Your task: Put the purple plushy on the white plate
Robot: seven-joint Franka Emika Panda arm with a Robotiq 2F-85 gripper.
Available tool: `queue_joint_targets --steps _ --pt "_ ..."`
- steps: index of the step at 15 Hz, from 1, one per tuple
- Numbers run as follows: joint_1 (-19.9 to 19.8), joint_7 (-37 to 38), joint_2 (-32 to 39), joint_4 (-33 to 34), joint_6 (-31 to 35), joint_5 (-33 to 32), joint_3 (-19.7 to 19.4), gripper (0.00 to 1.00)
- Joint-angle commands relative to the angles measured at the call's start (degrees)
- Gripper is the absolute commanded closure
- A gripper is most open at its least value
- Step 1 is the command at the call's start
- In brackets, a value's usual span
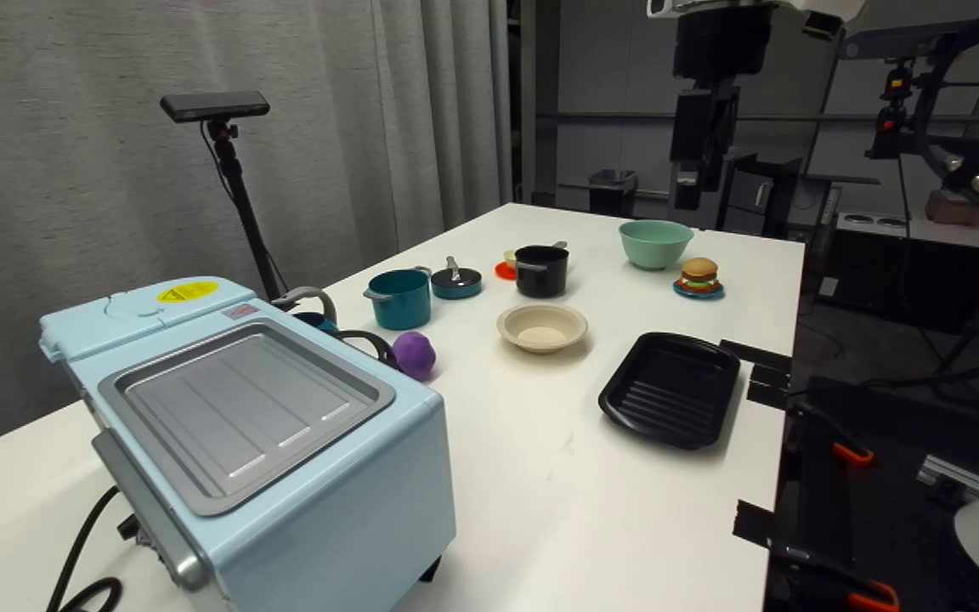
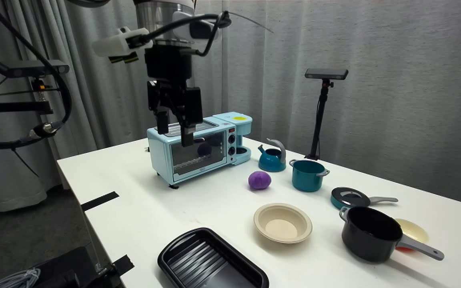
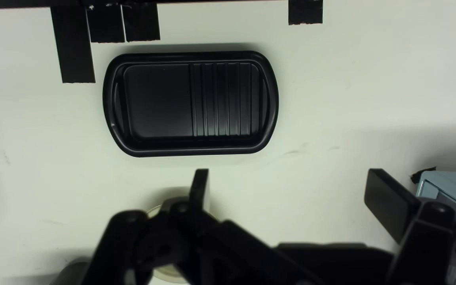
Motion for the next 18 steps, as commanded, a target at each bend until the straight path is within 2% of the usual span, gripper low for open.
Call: queue_joint_targets --steps 1,18 --pt "0.42 0.17 0.03 0.11 -0.13 -0.21 -0.38 0.00" --pt "0.46 0.30 1.49 1.14 -0.16 0.08 -0.42 0.00"
